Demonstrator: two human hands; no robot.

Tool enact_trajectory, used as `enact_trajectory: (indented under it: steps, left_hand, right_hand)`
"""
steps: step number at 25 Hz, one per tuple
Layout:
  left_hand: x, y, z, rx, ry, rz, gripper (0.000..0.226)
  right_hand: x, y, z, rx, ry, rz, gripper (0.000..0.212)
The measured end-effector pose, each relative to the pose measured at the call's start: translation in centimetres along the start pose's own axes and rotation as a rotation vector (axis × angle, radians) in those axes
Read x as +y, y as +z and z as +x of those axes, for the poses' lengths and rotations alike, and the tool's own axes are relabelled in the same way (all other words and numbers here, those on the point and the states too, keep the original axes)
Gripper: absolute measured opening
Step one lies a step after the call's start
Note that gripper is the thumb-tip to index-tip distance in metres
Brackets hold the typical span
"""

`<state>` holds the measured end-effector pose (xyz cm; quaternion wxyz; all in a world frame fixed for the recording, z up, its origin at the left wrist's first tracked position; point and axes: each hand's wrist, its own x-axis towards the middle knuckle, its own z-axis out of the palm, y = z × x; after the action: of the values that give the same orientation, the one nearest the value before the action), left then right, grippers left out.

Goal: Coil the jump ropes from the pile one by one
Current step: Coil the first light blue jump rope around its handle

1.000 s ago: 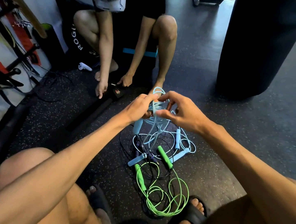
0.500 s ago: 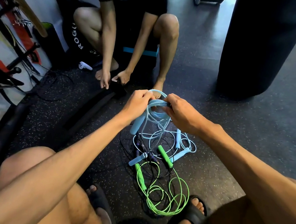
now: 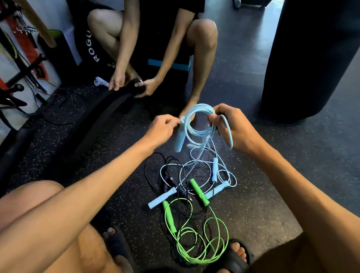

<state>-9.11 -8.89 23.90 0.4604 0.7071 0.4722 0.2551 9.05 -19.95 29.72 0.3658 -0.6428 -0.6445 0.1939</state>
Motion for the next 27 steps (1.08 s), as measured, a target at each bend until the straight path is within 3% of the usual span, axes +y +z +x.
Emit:
enact_trajectory:
  steps: [3, 8, 12, 17, 23, 24, 27]
  left_hand:
    - [2.9, 0.0, -1.1, -0.089, 0.061, -0.231, 0.046]
    - [2.8, 0.2, -1.3, -0.206, 0.081, -0.166, 0.07]
    - [3.3, -0.2, -1.6, -0.22, 0.136, -0.292, 0.064]
    - [4.1, 0.1, -2.7, -0.436, 0.131, -0.312, 0.035]
    - [4.9, 1.0, -3.6, -0.418, 0.069, -0.463, 0.019]
    - [4.8, 1.2, -3.8, -0.437, 0.07, -0.448, 0.018]
    - [4.3, 1.2, -3.9, -0.491, 0.085, -0.414, 0.045]
  right_hand:
    - [0.1, 0.5, -0.2, -0.08, -0.005, -0.068, 0.014]
    - [-0.7, 0.6, -0.6, -0.13, -0.02, 0.003, 0.017]
    - [-0.4, 0.9, -0.3, -0.104, 0.011, -0.078, 0.013]
    - [-0.2, 1.7, 0.0, -0.009, 0.108, -0.157, 0.015]
    - [-1.1, 3.3, -0.8, 0.084, 0.104, -0.394, 0.028]
    - [-1.0, 3.4, -0.8, 0.098, 0.101, -0.42, 0.025]
    - [-0.7, 3.6, -0.9, 0.09, 0.095, -0.486, 0.024]
